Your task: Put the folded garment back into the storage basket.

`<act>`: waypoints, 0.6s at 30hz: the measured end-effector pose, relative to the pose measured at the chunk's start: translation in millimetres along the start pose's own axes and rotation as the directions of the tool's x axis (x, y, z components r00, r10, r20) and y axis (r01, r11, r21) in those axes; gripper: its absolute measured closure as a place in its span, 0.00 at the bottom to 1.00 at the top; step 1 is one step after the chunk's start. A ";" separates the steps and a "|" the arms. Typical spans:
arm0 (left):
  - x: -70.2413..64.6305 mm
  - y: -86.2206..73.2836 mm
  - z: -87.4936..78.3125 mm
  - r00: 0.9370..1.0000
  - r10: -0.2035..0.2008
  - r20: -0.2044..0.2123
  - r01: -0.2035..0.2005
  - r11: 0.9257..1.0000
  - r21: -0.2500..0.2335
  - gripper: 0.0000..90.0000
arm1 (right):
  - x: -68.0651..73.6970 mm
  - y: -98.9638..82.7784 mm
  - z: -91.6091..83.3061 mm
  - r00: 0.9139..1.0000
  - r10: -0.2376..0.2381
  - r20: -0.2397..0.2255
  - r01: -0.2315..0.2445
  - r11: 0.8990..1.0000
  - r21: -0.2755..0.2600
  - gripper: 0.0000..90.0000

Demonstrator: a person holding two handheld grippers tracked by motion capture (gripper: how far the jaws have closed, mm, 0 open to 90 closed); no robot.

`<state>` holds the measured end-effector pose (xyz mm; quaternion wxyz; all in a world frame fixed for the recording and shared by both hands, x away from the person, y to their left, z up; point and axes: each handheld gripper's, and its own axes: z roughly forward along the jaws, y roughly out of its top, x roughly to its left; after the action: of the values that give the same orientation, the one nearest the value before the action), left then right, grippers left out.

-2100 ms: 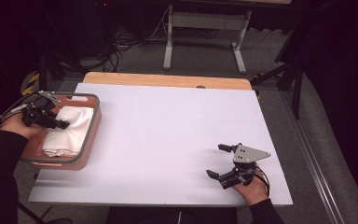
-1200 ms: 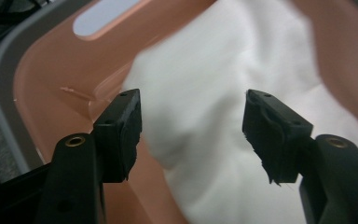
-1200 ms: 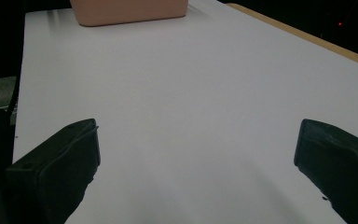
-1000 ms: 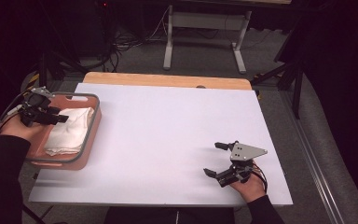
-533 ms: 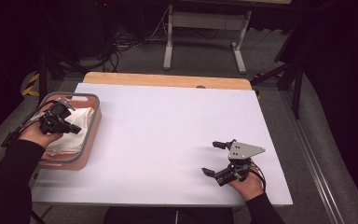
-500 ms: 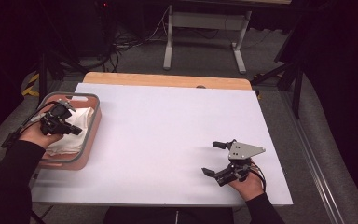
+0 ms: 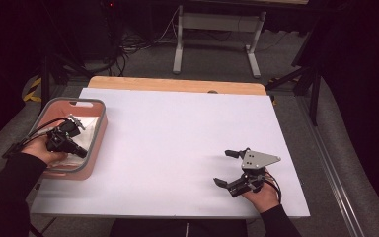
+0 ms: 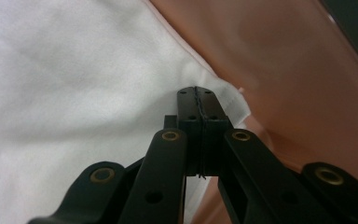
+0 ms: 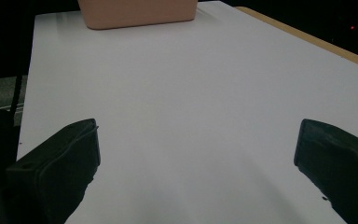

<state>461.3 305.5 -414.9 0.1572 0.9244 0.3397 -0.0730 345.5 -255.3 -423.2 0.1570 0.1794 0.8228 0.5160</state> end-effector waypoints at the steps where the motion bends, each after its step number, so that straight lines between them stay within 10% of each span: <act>1: -1.0 -0.1 0.3 1.000 -0.002 0.007 0.002 1.000 0.003 1.00 | -0.1 0.0 -0.4 1.000 -0.001 0.000 0.001 1.000 -0.002 0.00; 11: -5.2 -1.8 -18.7 0.998 0.015 -0.068 -0.023 0.992 -0.124 0.93 | -1.1 0.4 -1.6 1.000 0.002 0.006 -0.002 1.000 -0.009 0.00; 18: -20.6 -0.9 -44.0 0.993 0.012 -0.113 -0.046 0.952 -0.303 0.73 | -2.9 3.4 -3.3 1.000 -0.002 0.012 0.002 1.000 -0.023 0.00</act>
<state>446.3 308.7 -368.7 0.2803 0.8966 0.3413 0.0338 347.1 -257.9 -418.5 0.1646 0.1799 0.8160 0.5242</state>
